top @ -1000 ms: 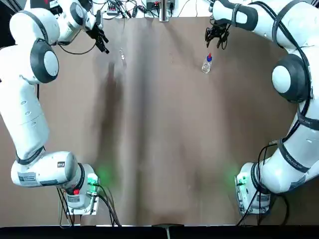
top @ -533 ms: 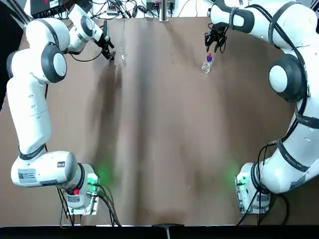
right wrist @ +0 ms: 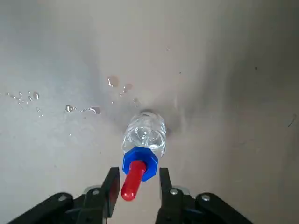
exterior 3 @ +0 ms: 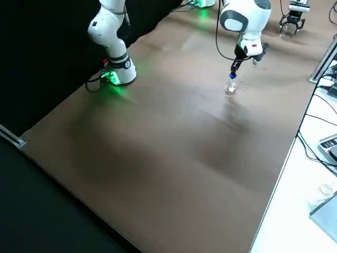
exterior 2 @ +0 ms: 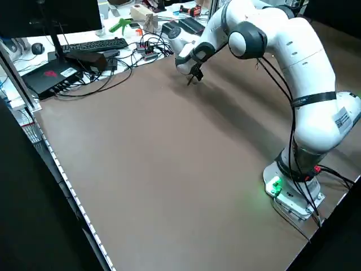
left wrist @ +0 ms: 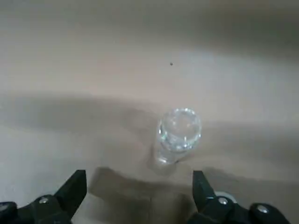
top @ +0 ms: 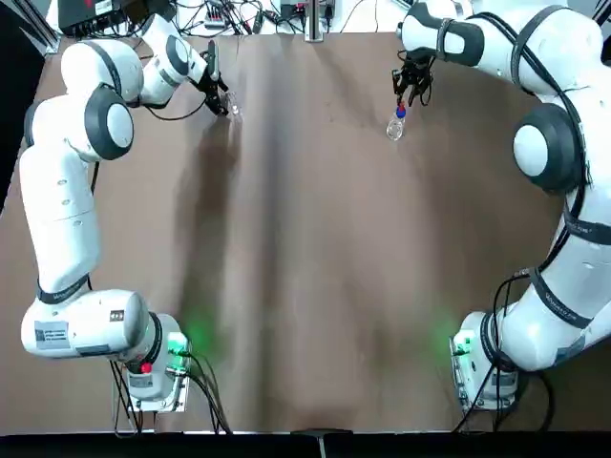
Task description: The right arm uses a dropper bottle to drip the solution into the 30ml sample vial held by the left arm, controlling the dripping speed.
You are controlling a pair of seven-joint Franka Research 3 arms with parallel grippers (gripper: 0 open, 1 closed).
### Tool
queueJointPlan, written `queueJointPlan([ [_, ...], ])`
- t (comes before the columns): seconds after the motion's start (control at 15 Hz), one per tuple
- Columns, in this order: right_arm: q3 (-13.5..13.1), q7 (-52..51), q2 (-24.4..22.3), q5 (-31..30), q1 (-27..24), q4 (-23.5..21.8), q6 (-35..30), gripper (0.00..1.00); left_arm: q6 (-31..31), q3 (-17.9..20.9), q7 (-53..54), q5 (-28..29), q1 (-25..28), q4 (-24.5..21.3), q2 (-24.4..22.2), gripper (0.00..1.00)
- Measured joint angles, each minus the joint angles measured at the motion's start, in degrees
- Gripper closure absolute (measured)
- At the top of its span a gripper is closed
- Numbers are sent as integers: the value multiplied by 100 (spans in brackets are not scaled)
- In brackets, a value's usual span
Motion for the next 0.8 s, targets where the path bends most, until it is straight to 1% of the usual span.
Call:
queueJointPlan([
  [0.13,0,0,18,0,14,-1,0,63,0,-28,5,-9,-9,4,0,0],
  [0.2,0,0,22,0,20,-1,0,70,0,-39,6,-9,-16,7,0,0],
  [0.33,0,0,22,0,29,-1,0,72,0,-47,6,-9,-31,18,0,0],
  [0.73,0,2,22,0,29,0,0,72,0,-69,7,-9,-80,93,-4,0],
  [0.8,0,20,22,0,29,1,0,74,0,-70,7,-9,-80,94,-4,0],
])
